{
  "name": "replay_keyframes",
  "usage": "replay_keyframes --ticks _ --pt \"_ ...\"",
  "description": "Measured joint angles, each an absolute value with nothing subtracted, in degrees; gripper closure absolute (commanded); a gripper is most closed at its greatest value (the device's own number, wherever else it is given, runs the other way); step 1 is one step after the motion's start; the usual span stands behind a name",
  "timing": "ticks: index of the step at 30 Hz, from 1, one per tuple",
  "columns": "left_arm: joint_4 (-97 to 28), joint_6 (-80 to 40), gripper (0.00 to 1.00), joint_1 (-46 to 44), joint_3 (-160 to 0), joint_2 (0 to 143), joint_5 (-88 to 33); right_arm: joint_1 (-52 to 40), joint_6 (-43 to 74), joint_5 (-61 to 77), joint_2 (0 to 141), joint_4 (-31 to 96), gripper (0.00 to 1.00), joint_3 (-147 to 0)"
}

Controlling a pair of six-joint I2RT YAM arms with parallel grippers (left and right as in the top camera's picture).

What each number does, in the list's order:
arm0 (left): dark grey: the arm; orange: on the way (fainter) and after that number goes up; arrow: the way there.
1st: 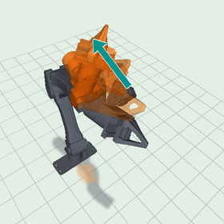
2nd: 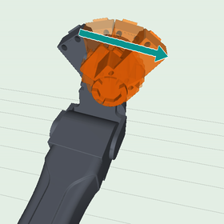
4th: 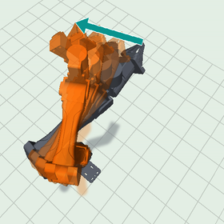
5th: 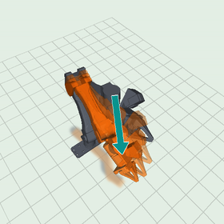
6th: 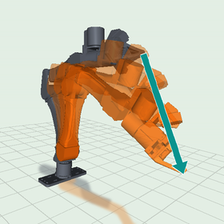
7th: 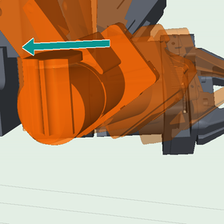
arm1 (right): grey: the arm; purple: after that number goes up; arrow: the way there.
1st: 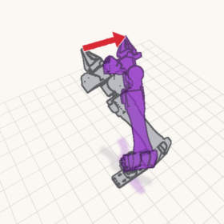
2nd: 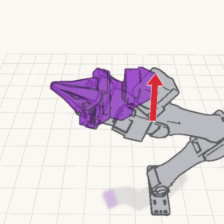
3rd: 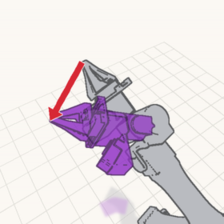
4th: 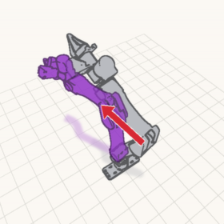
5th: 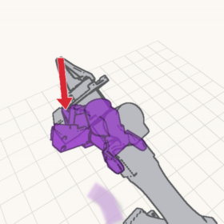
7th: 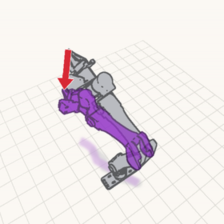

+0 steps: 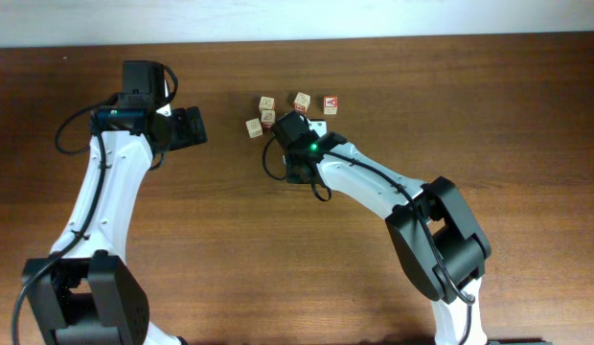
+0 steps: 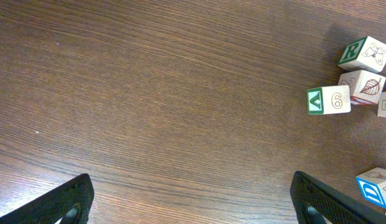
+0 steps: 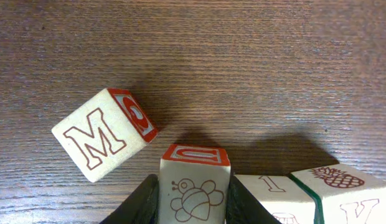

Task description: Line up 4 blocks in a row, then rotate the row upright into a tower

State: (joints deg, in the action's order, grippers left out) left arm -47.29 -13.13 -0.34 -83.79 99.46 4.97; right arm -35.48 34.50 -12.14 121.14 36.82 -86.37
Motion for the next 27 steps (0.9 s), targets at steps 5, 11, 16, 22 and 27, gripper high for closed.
replay_keyframes --ticks 5,11,16,22,27 --pt "-47.29 -13.13 0.01 -0.34 -83.79 99.46 4.97 -35.22 34.48 -11.07 120.64 37.45 0.55 -86.37" --pt "-47.27 -13.13 0.01 -0.34 -83.81 99.53 4.97 -35.22 19.84 -9.08 121.82 20.84 0.64 -90.19" --pt "-47.29 -13.13 0.01 -0.34 -83.81 99.55 4.97 -35.22 18.72 -7.18 125.47 20.25 0.84 -90.21" --pt "-47.27 -13.13 0.01 -0.34 -83.81 99.55 4.97 -35.22 26.61 -6.79 125.75 27.11 0.9 -90.32" --pt "-47.29 -13.13 0.01 -0.34 -83.81 99.55 4.97 -35.16 22.72 -6.98 125.6 31.64 0.78 -96.09"
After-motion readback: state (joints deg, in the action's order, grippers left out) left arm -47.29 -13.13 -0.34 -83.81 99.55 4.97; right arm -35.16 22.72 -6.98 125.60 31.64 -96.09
